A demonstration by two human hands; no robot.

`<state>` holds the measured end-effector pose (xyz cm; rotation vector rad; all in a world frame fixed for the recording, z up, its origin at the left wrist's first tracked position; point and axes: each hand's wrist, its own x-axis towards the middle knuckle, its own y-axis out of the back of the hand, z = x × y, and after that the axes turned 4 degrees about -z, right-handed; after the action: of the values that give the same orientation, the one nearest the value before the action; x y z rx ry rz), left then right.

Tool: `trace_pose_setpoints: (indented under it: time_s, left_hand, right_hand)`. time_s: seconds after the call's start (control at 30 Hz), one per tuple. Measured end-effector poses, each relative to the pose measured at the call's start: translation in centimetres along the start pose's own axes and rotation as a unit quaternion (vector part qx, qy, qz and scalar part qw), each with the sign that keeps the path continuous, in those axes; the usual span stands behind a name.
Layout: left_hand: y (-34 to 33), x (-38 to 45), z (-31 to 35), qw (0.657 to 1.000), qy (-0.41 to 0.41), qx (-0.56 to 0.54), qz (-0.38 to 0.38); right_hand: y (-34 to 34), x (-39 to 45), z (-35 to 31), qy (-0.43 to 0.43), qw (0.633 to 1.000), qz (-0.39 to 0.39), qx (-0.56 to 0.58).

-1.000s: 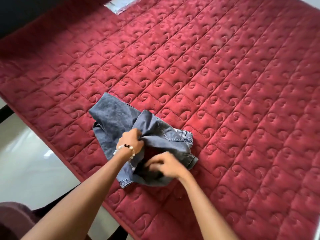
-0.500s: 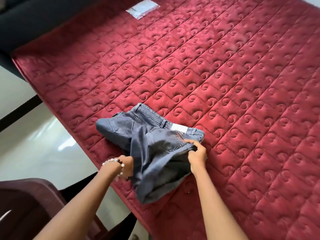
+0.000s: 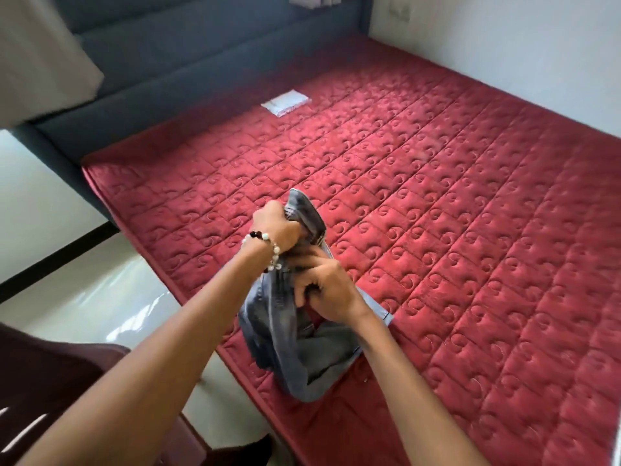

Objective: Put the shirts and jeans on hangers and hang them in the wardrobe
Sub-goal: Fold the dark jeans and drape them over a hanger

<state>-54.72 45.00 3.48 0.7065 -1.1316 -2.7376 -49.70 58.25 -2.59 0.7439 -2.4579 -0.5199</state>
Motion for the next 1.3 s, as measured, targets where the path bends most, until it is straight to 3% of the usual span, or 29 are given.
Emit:
trace_pose_setpoints:
  time_s: [0.1, 0.17, 0.27, 0.33, 0.47, 0.6, 0.77, 0.83, 0.9, 1.0, 1.13, 1.2, 1.27, 1.3]
  left_hand:
    - [1.7, -3.0, -0.9, 0.998, -0.025, -0.020, 0.061]
    - [3.4, -5.3, -0.9, 0.991, -0.082, -0.066, 0.080]
    - [7.0, -9.4, -0.6, 0.958, -0.208, -0.186, 0.073]
    - [9.4, -12.3, 0.5, 0.926, -0.297, -0.221, 0.079]
    - [14.4, -20.2, 3.6, 0.859, -0.426, -0.268, 0.100]
    - [18.8, -26.2, 6.0, 0.814, -0.464, -0.327, 0.124]
    - [20.8, -29.3, 7.8, 0.800, -0.456, -0.370, 0.129]
    - [20.4, -29.6, 8.2, 0.800, -0.445, -0.382, 0.130]
    - [19.9, -29.6, 8.5, 0.803, -0.425, -0.393, 0.143]
    - [19.4, -28.9, 8.9, 0.812, -0.379, -0.410, 0.171]
    - [18.7, -27.7, 10.0, 0.804, -0.346, -0.429, 0.221]
    - [18.2, -28.0, 11.0, 0.795, -0.350, -0.442, 0.224]
    - [17.8, -28.9, 12.0, 0.786, -0.356, -0.454, 0.223]
    - [17.7, -29.1, 12.3, 0.782, -0.358, -0.459, 0.224]
  right_hand:
    - [-0.4, -1.7, -3.4, -0.084, 0.985, 0.010, 0.147]
    - [0.0, -3.2, -4.4, -0.146, 0.950, 0.143, 0.236]
    - [1.3, -7.0, -2.5, -0.236, 0.895, 0.351, 0.143]
    - [2.4, -9.6, -0.6, -0.302, 0.860, 0.404, 0.079]
    - [5.1, -14.2, -1.2, -0.357, 0.856, 0.368, -0.068]
    - [10.1, -14.9, -3.8, -0.261, 0.892, 0.348, -0.122]
    - [18.3, -11.4, -15.0, -0.025, 0.940, 0.333, 0.067]
    - [20.6, -10.5, -18.5, -0.002, 0.945, 0.308, 0.111]
    - [22.2, -9.9, -20.9, -0.015, 0.948, 0.306, 0.083]
    - [24.0, -8.9, -23.8, -0.027, 0.927, 0.373, -0.020]
    - [27.7, -8.6, -27.6, -0.115, 0.857, 0.500, -0.048]
    - [30.3, -8.8, -28.8, -0.085, 0.897, 0.433, -0.021]
    - [33.2, -10.1, -29.3, -0.020, 0.960, 0.275, 0.053]
    - [34.4, -11.1, -29.6, -0.007, 0.971, 0.209, 0.117]
